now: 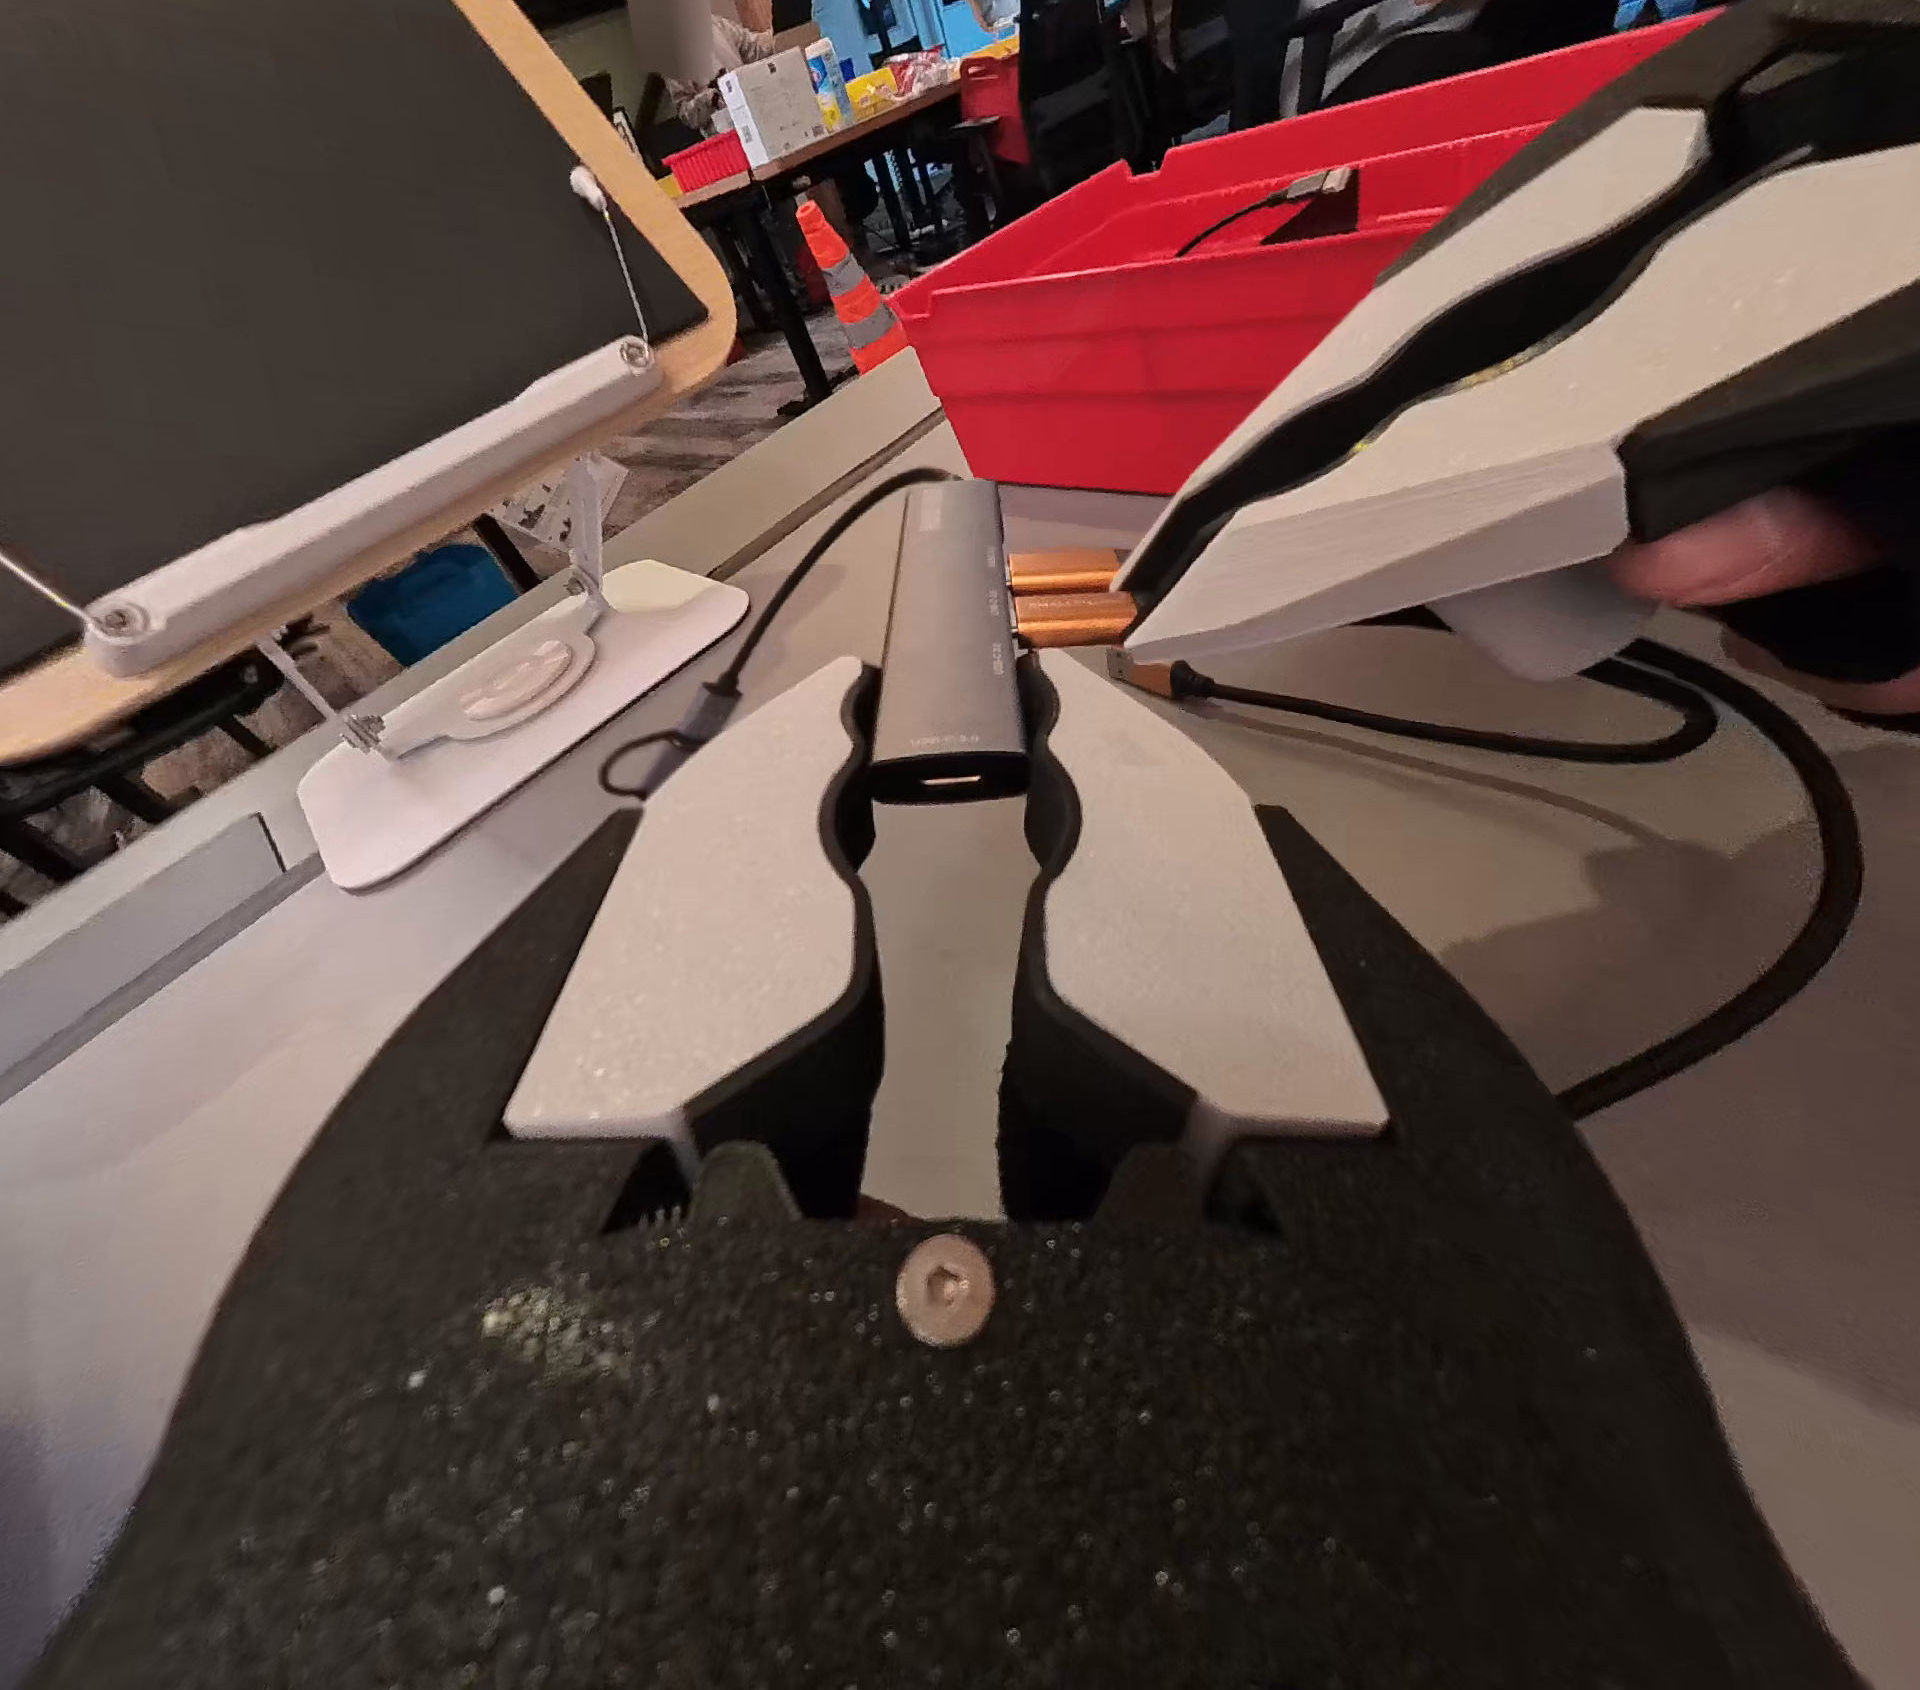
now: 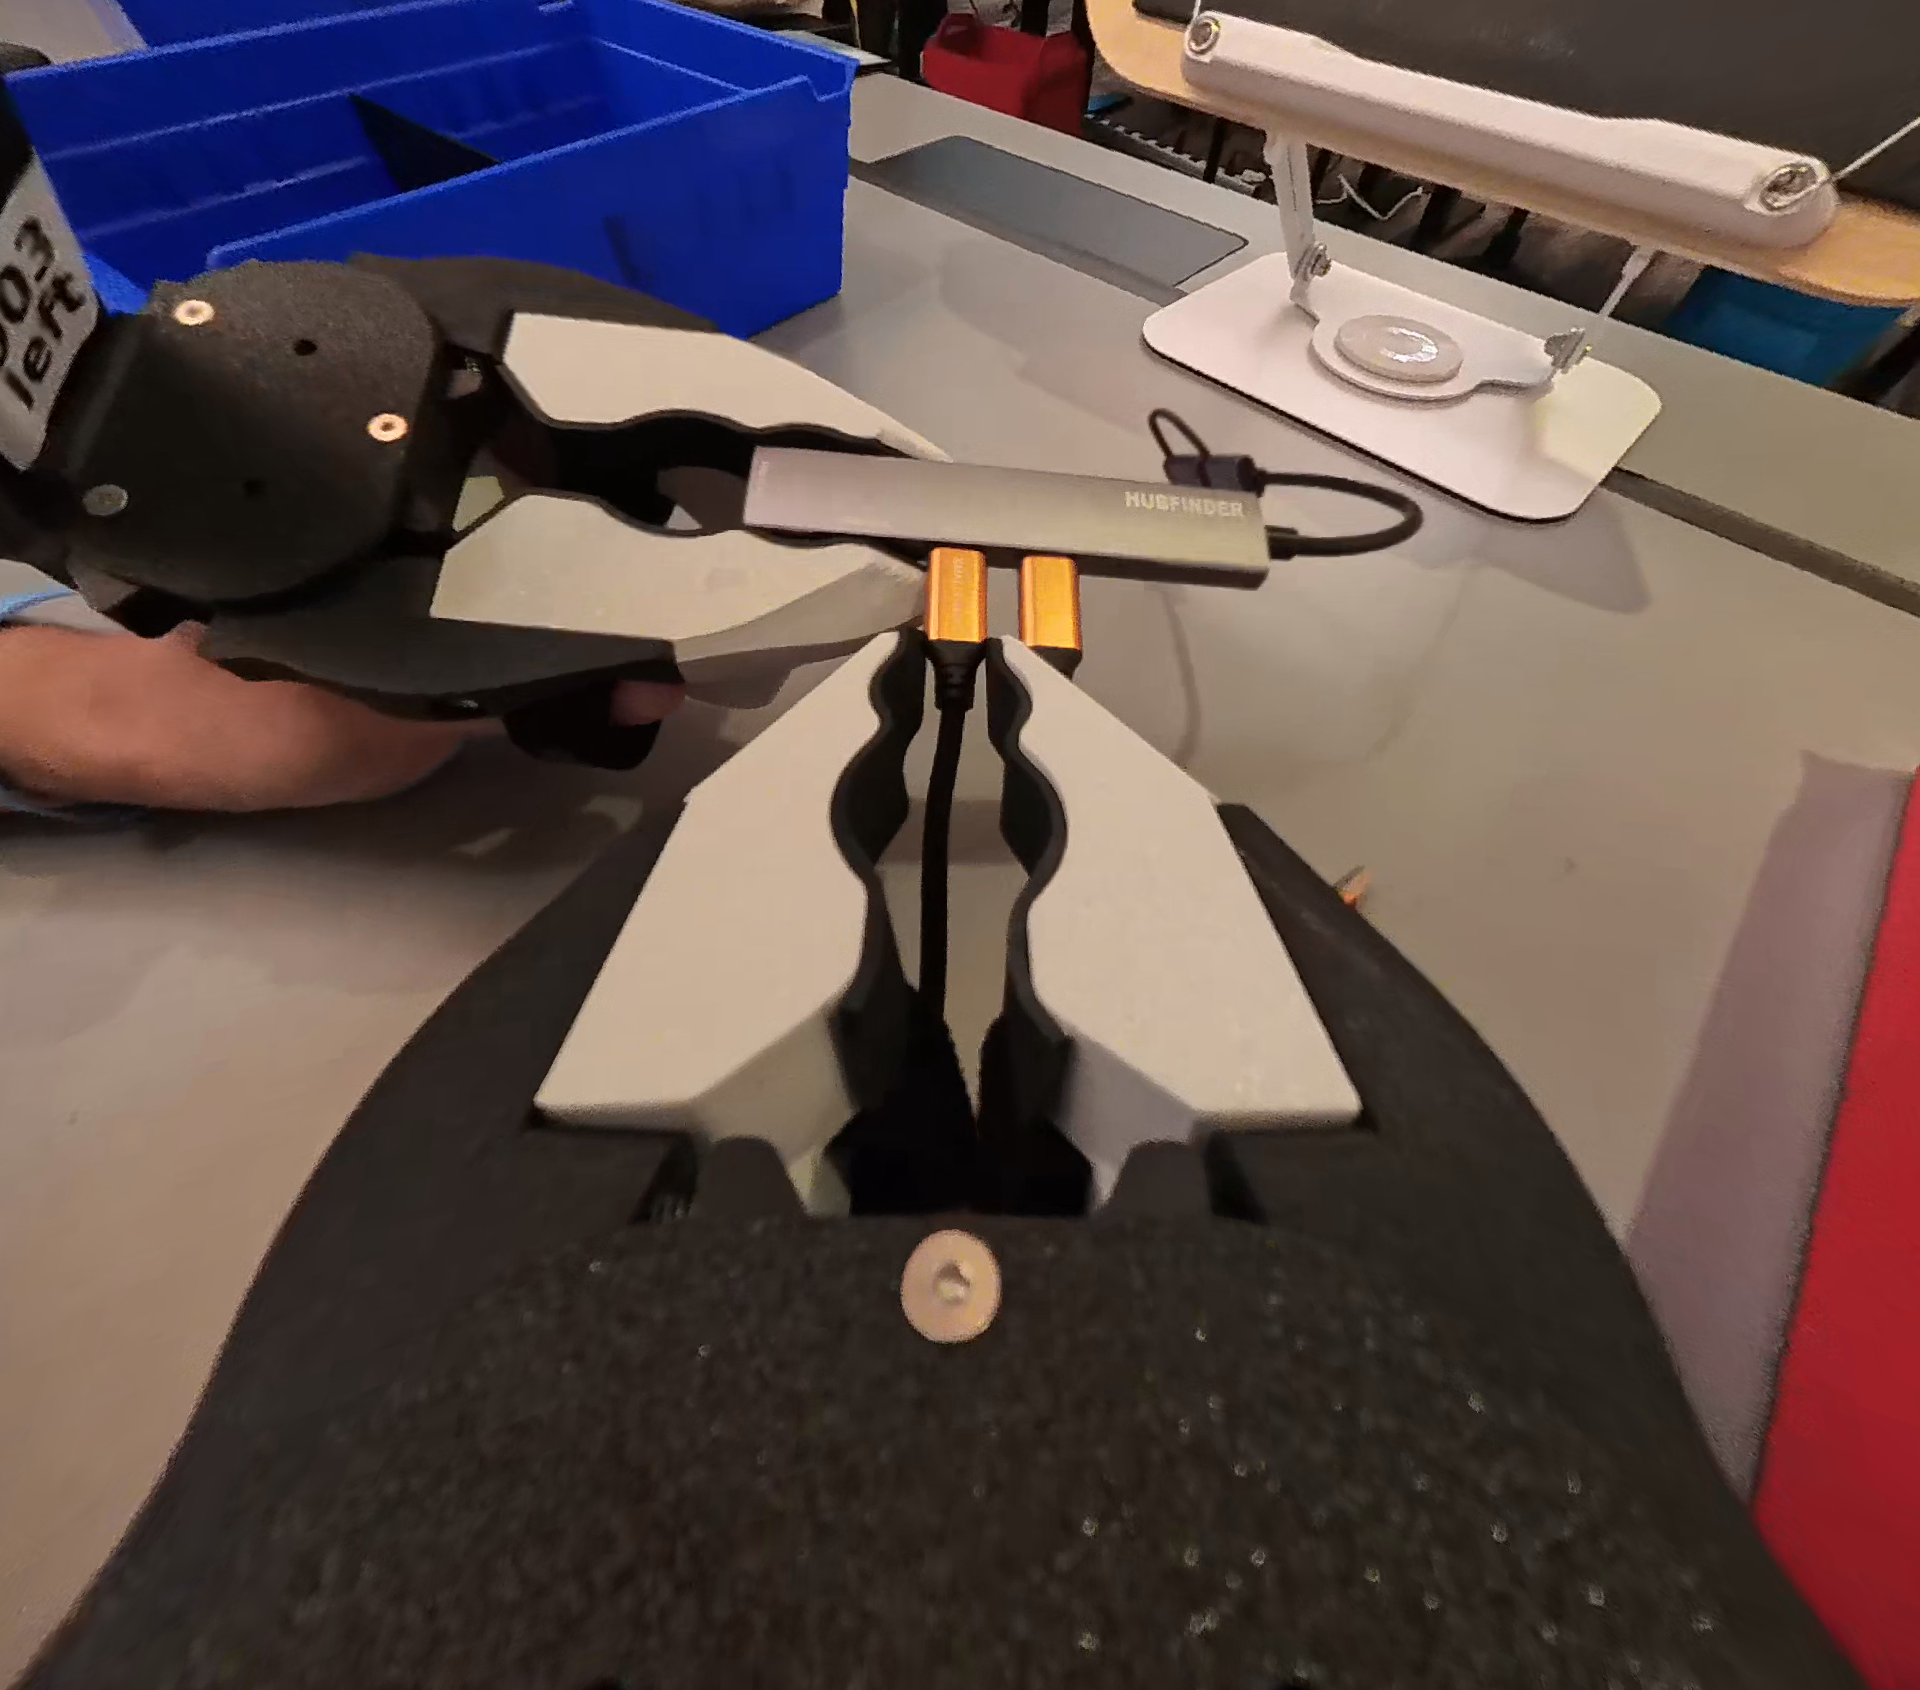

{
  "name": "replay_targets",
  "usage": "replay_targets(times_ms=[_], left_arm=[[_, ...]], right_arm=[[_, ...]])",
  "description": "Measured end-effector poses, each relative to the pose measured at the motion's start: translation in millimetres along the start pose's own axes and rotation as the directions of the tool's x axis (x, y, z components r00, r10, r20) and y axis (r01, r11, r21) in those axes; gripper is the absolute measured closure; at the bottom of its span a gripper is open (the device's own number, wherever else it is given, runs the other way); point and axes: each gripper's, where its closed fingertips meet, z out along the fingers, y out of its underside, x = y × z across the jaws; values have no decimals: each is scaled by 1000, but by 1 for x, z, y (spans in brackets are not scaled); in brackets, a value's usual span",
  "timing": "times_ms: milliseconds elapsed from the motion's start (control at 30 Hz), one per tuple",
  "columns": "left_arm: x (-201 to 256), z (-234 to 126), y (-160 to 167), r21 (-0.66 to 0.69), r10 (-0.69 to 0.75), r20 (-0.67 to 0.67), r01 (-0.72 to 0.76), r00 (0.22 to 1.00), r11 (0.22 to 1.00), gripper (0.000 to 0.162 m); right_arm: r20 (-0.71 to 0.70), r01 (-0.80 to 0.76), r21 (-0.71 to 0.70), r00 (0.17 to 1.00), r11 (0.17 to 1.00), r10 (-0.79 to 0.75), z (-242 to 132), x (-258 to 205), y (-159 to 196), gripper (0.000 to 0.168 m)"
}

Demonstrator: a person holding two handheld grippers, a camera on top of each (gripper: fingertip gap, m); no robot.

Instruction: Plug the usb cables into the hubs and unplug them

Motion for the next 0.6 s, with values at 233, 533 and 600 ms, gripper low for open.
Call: replay_targets(times_ms=[233,533,600], left_arm=[[-1,2,3,-24,-52,-1,52,999,998,137],[-13,1,6,-42,-24,35,25,999,999,137],[-12,0,3,-17,-23,27,23,999,1000,137]], right_arm=[[9,-42,-2,999,999,42,-2,0,1,159],[31,-58,-15,998,998,58,-5,-1,6,166],[30,-42,-23,999,999,43,-3,-3,6,166]])
